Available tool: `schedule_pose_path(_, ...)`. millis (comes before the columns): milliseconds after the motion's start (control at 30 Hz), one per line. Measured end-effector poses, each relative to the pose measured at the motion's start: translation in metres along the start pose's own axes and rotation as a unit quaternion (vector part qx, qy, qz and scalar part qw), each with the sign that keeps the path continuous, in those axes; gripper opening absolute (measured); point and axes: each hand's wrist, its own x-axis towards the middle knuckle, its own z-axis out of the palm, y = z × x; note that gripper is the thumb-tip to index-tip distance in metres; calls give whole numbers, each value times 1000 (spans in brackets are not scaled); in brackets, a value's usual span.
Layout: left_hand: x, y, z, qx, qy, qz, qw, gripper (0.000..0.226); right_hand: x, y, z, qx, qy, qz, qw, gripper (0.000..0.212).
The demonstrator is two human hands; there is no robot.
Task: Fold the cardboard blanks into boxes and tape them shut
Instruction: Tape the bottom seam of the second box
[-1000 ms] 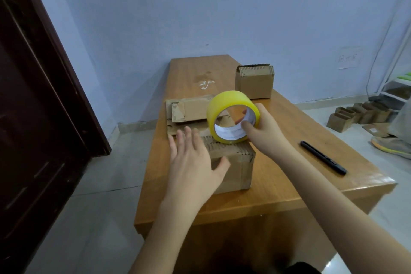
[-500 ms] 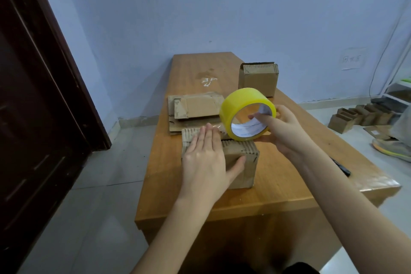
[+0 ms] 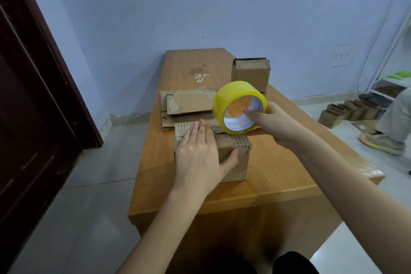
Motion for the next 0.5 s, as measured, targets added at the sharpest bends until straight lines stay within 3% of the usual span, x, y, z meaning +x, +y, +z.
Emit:
schedule_pose_path(67, 0, -3, 1, 5, -1, 14, 1000, 80, 1, -2, -4, 9, -5, -1, 1000, 20)
schedule_pose_path(200, 1, -6, 1, 15, -11, 19, 1000, 84, -3, 6, -14, 170, 21, 38, 984, 20)
schedule_pose_path(300, 1, -8, 3, 7, -12, 24, 1000, 84, -5, 14, -16, 178, 45, 35, 982, 13)
schedule_pose_path(433, 1, -5, -1, 3, -16, 9, 1000, 87, -7, 25, -6, 203, 52, 40, 977, 26)
schedule_pose_path(500, 0, -4, -1, 4, -6, 4, 1000, 89, -7, 29, 0, 206, 39, 53, 976, 23)
